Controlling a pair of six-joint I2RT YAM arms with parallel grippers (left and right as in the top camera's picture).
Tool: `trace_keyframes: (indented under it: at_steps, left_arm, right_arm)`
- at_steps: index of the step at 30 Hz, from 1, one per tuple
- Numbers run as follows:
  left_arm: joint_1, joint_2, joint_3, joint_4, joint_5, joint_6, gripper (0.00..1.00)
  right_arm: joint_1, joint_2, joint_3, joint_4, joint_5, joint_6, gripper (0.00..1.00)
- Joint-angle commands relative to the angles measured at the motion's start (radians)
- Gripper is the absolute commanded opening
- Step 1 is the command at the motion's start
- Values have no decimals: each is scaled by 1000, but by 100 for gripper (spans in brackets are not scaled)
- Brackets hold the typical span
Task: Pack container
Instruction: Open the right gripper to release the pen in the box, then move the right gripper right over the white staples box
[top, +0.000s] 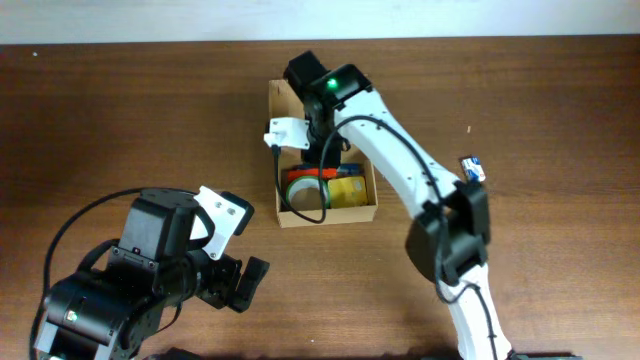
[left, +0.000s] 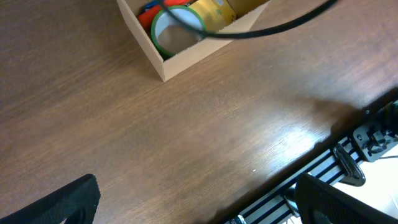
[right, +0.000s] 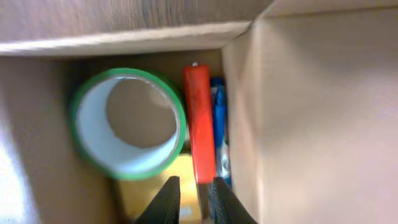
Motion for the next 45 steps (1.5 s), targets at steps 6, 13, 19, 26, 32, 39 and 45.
trace_keyframes:
  at_steps: [6, 13, 19, 26, 32, 39, 45]
  left_arm:
    - [3, -6, 3, 0, 14, 20, 100]
    - [2, -6, 3, 0, 14, 20, 100]
    - [2, -6, 3, 0, 14, 19, 99]
    - [2, -6, 3, 0, 14, 20, 100]
    - [3, -6, 3, 0, 14, 20, 100]
    - [3, -6, 3, 0, 14, 19, 100]
    - [2, -6, 3, 0, 14, 19, 100]
  right_arm:
    - [-107, -261, 10, -69, 20, 192, 20]
    - [-316, -288, 10, -126, 18, 326, 20]
    - [-475, -288, 10, -147, 10, 341, 20]
    - [-634, -286, -2, -143, -107, 515, 20]
    - [-722, -281, -59, -124, -111, 799, 20]
    - [-741, -281, -198, -56, -125, 943, 21]
    - [-741, -280, -372, 90, -125, 1169, 99]
